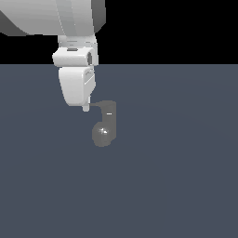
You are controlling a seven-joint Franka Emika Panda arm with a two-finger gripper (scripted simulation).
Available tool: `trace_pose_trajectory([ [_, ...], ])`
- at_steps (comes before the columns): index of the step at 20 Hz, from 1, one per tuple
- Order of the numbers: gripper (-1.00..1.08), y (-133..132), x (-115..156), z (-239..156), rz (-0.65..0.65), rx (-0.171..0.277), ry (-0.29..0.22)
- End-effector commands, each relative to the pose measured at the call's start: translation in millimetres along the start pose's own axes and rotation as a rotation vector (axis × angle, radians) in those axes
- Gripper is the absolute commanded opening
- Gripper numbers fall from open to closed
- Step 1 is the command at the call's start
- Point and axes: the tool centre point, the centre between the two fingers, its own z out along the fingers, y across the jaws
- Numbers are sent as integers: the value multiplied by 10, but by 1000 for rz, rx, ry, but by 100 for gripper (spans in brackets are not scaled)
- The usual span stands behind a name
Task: Turn on the faucet by rotating a designated handle.
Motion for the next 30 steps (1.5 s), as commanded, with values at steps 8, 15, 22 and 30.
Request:
trace_pose_trajectory([
  [8,-100,94,431,6,6,-3,1],
  [15,-100,176,792,11,10,-5,2],
  [22,-100,61,812,3,-18,-2,0],
  [30,-100,-135,1195,9,-2,-4,1],
])
